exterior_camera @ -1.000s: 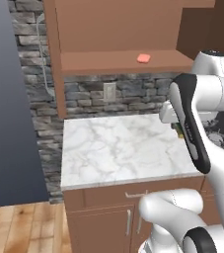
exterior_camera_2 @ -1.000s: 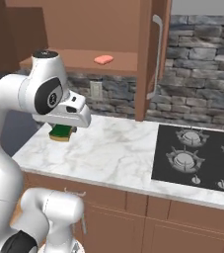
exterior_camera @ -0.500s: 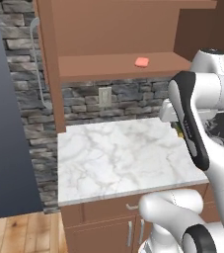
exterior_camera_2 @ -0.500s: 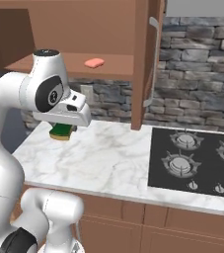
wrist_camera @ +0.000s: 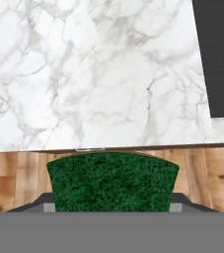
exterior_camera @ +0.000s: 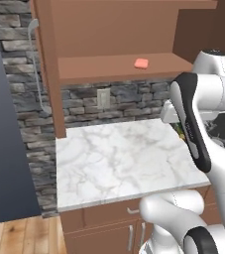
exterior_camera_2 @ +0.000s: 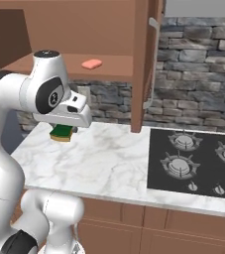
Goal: Pick up the bar soap and sponge from the sink, and place them back in the cabinet, and close the cabinet doors.
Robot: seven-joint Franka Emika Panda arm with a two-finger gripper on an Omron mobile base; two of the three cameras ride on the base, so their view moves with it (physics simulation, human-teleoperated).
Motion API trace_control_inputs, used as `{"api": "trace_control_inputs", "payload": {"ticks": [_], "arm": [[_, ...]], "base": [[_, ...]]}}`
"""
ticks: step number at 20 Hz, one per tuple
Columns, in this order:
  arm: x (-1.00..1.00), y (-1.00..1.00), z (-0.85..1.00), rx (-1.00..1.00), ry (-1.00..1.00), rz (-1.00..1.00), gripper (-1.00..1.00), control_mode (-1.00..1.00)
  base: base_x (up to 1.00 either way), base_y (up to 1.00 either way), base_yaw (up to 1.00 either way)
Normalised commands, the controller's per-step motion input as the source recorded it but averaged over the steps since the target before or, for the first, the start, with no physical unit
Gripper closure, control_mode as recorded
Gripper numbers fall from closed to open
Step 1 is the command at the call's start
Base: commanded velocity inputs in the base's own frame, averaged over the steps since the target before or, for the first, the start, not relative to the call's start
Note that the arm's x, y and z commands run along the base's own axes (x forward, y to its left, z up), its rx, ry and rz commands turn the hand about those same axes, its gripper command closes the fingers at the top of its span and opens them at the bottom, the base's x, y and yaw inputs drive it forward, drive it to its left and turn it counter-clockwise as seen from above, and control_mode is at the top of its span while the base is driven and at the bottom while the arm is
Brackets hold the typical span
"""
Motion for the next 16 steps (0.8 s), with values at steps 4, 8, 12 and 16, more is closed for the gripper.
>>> {"api": "trace_control_inputs", "payload": {"ticks": [4,8,12,16], "arm": [[0.00,0.00,0.00,0.00,0.00,0.00,1.00,1.00],[0.00,0.00,0.00,0.00,0.00,0.00,1.00,1.00],[0.00,0.00,0.00,0.00,0.00,0.00,1.00,1.00],[0.00,0.00,0.00,0.00,0.00,0.00,1.00,1.00]], "base": [[0.22,0.37,0.00],[0.12,0.29,0.00],[0.14,0.23,0.00],[0.12,0.14,0.00]]}}
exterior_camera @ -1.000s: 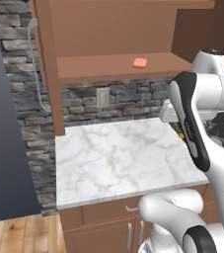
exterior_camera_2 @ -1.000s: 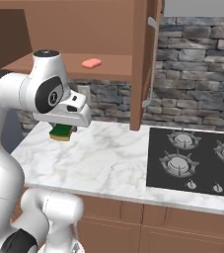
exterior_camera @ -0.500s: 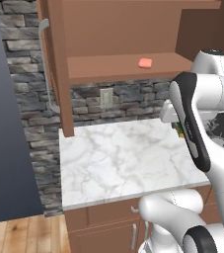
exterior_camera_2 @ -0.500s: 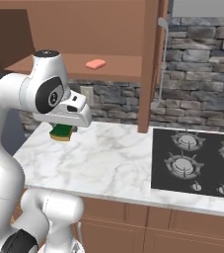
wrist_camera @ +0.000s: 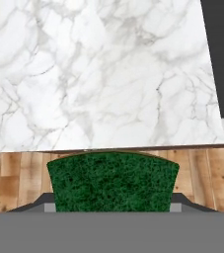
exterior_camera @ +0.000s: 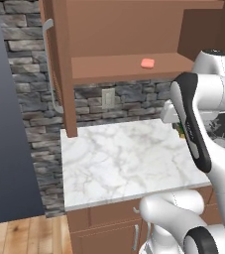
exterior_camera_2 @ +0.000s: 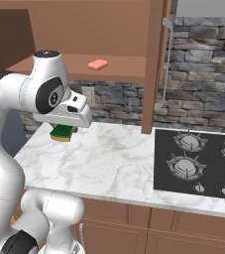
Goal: Pick up the bar soap and sponge from the sink, and place them back in the cabinet, and close the cabinet doors.
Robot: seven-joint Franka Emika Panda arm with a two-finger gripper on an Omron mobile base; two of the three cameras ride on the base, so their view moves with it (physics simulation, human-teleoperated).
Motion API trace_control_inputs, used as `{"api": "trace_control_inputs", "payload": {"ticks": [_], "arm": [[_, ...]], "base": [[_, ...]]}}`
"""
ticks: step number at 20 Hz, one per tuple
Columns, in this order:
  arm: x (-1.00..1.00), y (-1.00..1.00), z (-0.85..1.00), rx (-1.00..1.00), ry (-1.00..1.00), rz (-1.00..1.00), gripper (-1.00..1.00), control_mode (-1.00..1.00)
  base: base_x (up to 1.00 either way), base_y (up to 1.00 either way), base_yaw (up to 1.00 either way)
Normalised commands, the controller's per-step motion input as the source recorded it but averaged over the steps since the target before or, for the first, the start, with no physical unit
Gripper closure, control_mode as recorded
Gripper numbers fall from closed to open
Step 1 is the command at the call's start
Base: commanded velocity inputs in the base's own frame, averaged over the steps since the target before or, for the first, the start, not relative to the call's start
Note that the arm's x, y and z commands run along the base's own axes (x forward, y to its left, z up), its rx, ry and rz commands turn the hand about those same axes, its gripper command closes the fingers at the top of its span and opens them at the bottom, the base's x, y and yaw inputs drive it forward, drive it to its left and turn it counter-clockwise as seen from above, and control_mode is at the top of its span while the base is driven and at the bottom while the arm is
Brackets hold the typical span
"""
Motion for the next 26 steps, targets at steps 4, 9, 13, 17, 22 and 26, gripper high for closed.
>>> {"api": "trace_control_inputs", "payload": {"ticks": [4,9,13,17,22,26], "arm": [[0.00,0.00,0.00,0.00,0.00,0.00,1.00,1.00],[0.00,0.00,0.00,0.00,0.00,0.00,1.00,1.00],[0.00,0.00,0.00,0.00,0.00,0.00,1.00,1.00],[0.00,0.00,0.00,0.00,0.00,0.00,1.00,-1.00],[-0.07,0.00,0.12,0.00,-0.16,0.00,1.00,-1.00],[-0.10,0.18,0.34,0.00,-0.24,0.00,1.00,-1.00]], "base": [[0.06,0.03,0.00],[0.00,0.00,0.00],[0.00,0.00,0.00],[0.00,0.00,0.00],[0.00,0.00,0.00],[0.00,0.00,0.00]]}}
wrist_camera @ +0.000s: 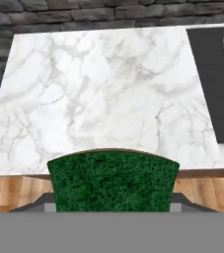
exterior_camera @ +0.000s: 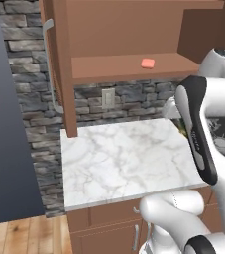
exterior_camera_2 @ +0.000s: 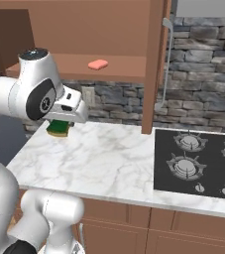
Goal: Pick up the bar soap and sponge from the sink, and place them back in the cabinet, and close the cabinet doors.
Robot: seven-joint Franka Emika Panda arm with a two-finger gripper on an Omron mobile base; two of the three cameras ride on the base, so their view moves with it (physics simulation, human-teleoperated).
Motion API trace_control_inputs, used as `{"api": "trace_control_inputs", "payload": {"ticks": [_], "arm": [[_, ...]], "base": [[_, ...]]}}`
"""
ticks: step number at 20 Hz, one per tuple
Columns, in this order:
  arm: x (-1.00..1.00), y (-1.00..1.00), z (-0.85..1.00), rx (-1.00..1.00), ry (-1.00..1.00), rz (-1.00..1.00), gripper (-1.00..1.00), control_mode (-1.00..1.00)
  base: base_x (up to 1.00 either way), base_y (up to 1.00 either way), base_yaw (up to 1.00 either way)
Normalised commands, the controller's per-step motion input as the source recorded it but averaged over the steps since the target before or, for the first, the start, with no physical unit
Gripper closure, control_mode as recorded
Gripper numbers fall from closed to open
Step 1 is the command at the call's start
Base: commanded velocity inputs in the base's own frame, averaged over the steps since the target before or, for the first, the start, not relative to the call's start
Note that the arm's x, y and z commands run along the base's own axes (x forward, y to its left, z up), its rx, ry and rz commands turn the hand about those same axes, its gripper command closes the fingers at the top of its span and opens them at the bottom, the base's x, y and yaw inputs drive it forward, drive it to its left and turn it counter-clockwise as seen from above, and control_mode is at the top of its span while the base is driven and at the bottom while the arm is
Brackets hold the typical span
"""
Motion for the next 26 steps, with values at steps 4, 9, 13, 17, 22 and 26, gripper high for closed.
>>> {"api": "trace_control_inputs", "payload": {"ticks": [4,9,13,17,22,26], "arm": [[-0.03,0.38,0.27,-0.02,-0.24,-0.03,1.00,-1.00],[0.00,0.51,0.33,-0.02,-0.21,-0.04,1.00,-1.00],[0.00,0.27,0.34,0.00,-0.21,0.00,1.00,-1.00],[0.11,0.16,0.22,0.00,-0.13,0.00,1.00,-1.00],[0.36,0.03,0.14,0.00,-0.06,-0.01,1.00,-1.00],[0.48,0.01,0.19,0.00,-0.04,-0.01,1.00,-1.00]], "base": [[0.00,0.00,0.00],[0.00,0.00,0.00],[0.00,0.00,0.00],[0.00,0.00,0.00],[0.00,0.00,0.00],[0.00,0.00,0.00]]}}
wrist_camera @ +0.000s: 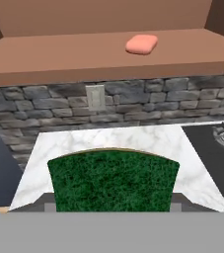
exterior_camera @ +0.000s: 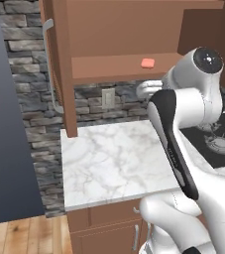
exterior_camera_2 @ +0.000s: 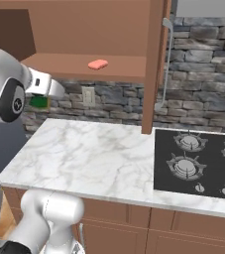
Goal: Pick up the bar soap and sponge from the sink, and place them back in the cabinet, and close the cabinet doors.
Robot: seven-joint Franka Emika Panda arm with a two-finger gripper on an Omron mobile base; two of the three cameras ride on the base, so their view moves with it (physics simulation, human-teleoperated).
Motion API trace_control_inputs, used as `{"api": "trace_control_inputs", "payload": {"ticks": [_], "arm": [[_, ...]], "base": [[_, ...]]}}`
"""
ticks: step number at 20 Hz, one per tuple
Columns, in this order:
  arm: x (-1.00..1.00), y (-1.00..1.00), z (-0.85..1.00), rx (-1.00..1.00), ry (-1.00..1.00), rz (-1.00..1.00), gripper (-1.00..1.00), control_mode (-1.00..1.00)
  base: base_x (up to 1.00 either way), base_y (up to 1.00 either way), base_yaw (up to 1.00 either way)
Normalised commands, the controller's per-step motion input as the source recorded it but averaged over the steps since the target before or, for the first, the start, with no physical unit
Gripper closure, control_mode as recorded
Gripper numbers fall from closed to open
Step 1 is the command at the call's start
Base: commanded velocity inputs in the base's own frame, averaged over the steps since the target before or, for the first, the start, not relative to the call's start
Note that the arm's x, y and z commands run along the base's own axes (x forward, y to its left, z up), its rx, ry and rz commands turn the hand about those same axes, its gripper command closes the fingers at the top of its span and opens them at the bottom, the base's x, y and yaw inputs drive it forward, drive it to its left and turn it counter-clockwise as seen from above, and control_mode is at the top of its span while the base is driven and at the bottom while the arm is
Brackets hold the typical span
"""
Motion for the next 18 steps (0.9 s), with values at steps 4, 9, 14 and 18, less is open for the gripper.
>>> {"api": "trace_control_inputs", "payload": {"ticks": [4,9,14,18], "arm": [[0.43,0.00,0.30,0.00,-0.01,0.00,1.00,-1.00],[0.25,0.00,0.36,0.00,0.00,0.00,1.00,-1.00],[0.28,0.00,0.11,0.00,0.00,0.00,1.00,-1.00],[0.45,0.01,0.00,0.00,-0.02,0.00,1.00,-1.00]], "base": [[0.00,0.00,0.00],[0.00,0.00,0.00],[0.00,0.00,0.00],[0.00,0.00,0.00]]}}
